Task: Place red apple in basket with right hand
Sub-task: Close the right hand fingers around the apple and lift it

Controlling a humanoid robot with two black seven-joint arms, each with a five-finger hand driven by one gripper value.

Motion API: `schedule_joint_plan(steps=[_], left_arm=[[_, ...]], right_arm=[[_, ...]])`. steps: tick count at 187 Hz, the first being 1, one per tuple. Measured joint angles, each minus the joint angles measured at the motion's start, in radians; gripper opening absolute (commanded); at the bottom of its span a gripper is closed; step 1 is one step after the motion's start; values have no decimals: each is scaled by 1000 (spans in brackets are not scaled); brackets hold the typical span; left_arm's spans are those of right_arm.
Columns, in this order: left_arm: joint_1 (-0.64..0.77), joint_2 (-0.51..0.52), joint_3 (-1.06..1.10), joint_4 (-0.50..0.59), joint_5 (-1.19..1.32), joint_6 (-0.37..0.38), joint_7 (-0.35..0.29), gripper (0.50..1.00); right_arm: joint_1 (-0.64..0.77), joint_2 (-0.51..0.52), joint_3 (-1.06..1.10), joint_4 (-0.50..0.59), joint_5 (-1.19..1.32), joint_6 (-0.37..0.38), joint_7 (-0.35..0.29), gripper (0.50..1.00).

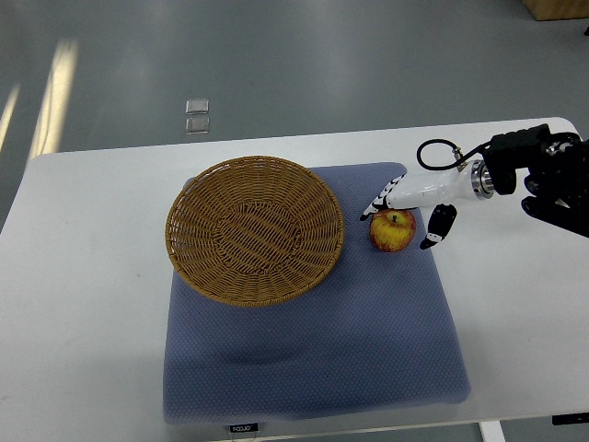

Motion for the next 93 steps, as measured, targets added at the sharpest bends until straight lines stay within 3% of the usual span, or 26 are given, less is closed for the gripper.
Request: schedule_joint_plan(steps=[16,29,45,84,85,93], left_arm=[[0,0,0,0,0,0,0,1000],[0,0,0,0,0,0,0,1000],[0,0,0,0,0,0,0,1000],[0,0,0,0,0,0,0,1000],[0,0,0,0,0,0,0,1000],[0,0,0,0,0,0,0,1000]], right_arm=[[-5,1,0,0,0,-6,2,893],[-5,1,0,0,0,-8,2,834],[-5,1,0,0,0,-8,2,799],[-6,1,-1,0,-1,-8,0,758],[-6,1,-1,0,-1,-8,0,724],[-6,1,-1,0,-1,-8,0,701]])
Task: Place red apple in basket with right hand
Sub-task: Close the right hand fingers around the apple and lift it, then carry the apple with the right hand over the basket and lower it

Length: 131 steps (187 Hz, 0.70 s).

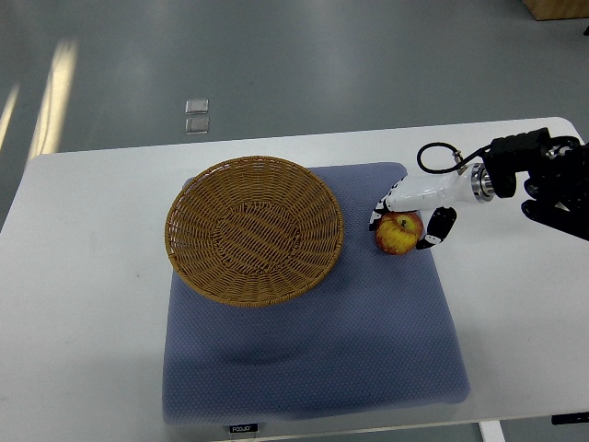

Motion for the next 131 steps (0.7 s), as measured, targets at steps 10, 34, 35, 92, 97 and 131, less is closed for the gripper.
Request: schedule_joint_plan(steps=[10,34,35,92,97,131], left_arm=[[0,0,0,0,0,0,0,1000],[0,0,0,0,0,0,0,1000],[0,0,0,0,0,0,0,1000],[0,0,0,0,0,0,0,1000],[0,0,0,0,0,0,0,1000],[0,0,0,0,0,0,0,1000]], right_arm=[[0,2,0,0,0,1,0,690],[3,5,0,0,-1,1,0,690],[4,5,0,0,-1,1,0,690],[69,-2,9,-1,-1,1,0,697],[80,-2,10,-1,-1,1,0,699],[166,16,12,0,1,0,0,699]])
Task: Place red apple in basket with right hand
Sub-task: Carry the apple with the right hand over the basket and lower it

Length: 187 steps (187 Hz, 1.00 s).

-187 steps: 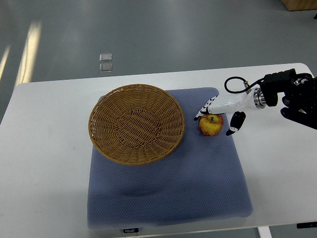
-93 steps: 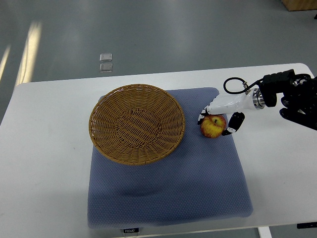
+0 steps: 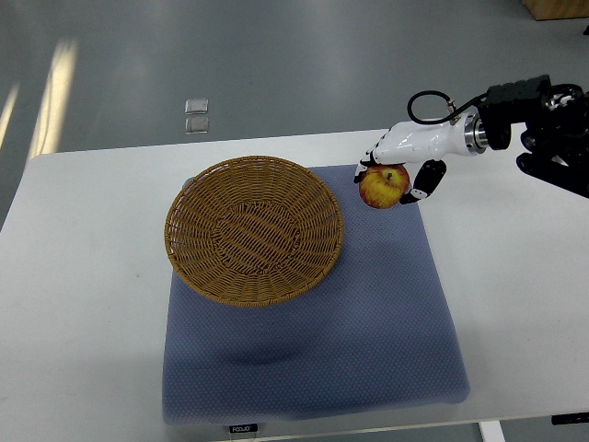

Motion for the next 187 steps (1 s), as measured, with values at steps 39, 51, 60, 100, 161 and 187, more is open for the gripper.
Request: schedule_joint_plan(steps=[39,51,60,100,161,187], left_arm=[[0,0,0,0,0,0,0,1000],[0,0,0,0,0,0,0,1000],[0,0,0,0,0,0,0,1000],[0,0,0,0,-1,0,0,1000],[0,0,0,0,0,0,0,1000],[0,0,0,0,0,0,0,1000]], right_arm=[[68,90,1,0,9,1,-1,701],[73,120,1,0,11,-9,-1,701],[75,146,3,0,12,-21,-1,701],[59,252,32,-3,15,-36,-3,701],[-6,331,39,-6,16,-48,-18,711],[-41,352,41,-14,15,-63,-30,719]])
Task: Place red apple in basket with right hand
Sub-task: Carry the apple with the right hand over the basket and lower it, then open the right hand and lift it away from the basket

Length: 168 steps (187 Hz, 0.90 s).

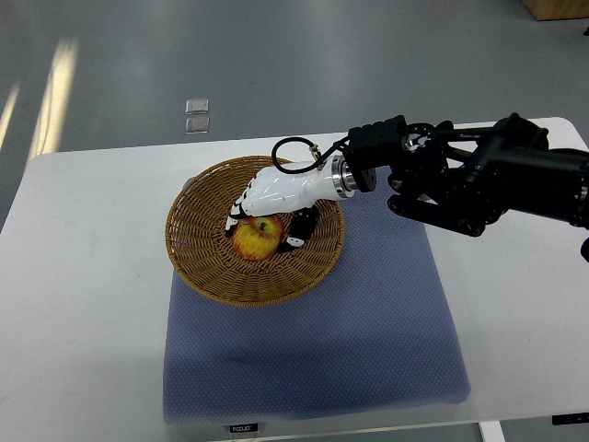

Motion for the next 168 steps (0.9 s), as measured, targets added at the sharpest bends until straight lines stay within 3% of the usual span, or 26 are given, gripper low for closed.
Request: schedule_joint_plan(steps=[61,82,92,93,112,126,168], left_arm=[[0,0,0,0,0,0,0,1000],[0,0,0,0,0,0,0,1000],[0,0,0,0,0,0,0,1000],[0,0,0,0,0,0,0,1000],[0,0,0,0,0,0,0,1000],[0,0,0,0,0,0,0,1000],[0,0,0,0,0,0,0,1000]], right_arm=[[-48,10,0,-33,-3,-7,-33,756],[-49,10,2,-36,-3,-12,-36,836],[-49,10,3,-36,-2,-23,-37,836],[-49,10,3,-37,-2,-24,-37,860],[-50,10,3,-37,0,-41,-38,862],[-50,10,3,-37,1,-47,-38,895],[-47,3,4,-37,2,-48,-37,897]])
